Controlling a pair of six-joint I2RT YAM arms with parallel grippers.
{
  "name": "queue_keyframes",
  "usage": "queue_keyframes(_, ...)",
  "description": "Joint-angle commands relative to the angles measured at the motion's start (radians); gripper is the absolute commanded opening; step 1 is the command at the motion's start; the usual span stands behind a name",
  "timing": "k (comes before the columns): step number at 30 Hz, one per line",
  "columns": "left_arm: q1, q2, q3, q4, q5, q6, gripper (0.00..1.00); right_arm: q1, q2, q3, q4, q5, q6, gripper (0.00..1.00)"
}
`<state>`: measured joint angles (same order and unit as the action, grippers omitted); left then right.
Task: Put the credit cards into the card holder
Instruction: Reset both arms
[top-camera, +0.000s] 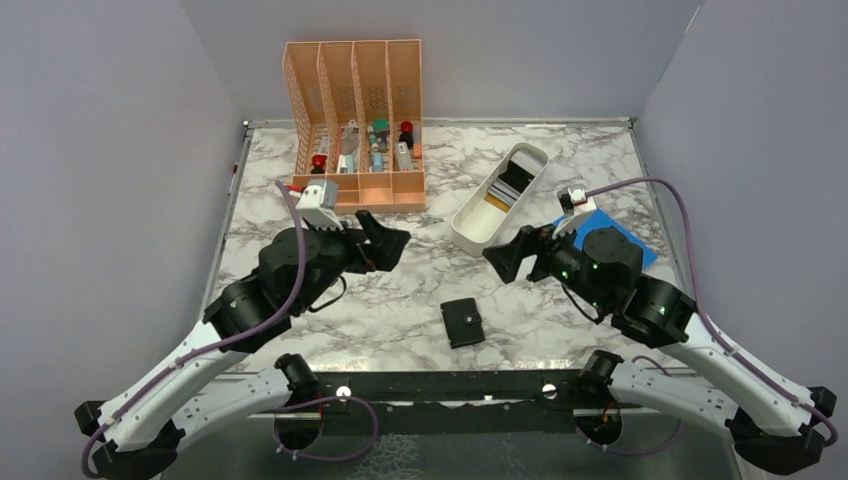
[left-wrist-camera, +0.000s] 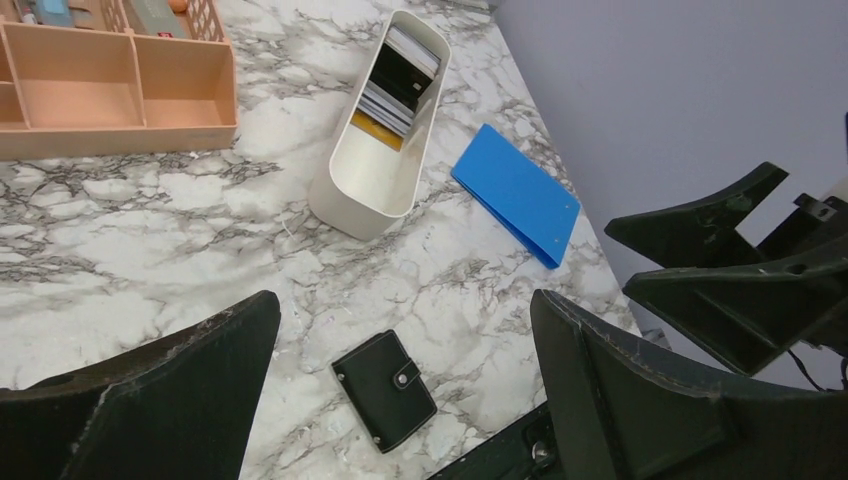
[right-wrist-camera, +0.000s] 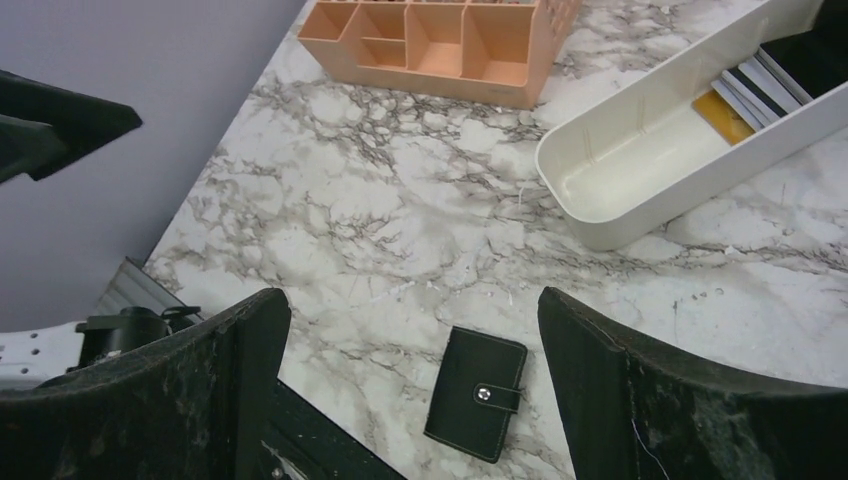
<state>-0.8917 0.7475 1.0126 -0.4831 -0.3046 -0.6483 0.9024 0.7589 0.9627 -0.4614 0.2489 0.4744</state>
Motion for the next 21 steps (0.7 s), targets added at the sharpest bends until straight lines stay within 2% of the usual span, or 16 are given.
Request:
queue_keyframes(1,-0.002,-0.097,-0.051,-0.032,-0.053,-0.011,0.99,0.004,-0.022,-0.05,0.021,0.04,-0.005,0.99)
queue_keyframes(10,-0.001,-0.213,-0.122,-0.015,-0.082,0.006,0.99,0.004,0.008,-0.036,0.035,0.021,-0.003,0.99)
queue_keyframes(21,-0.002,-0.219,-0.127,-0.016,-0.1,0.016,0.99,0.004,0.012,-0.03,0.04,0.012,-0.002,0.99)
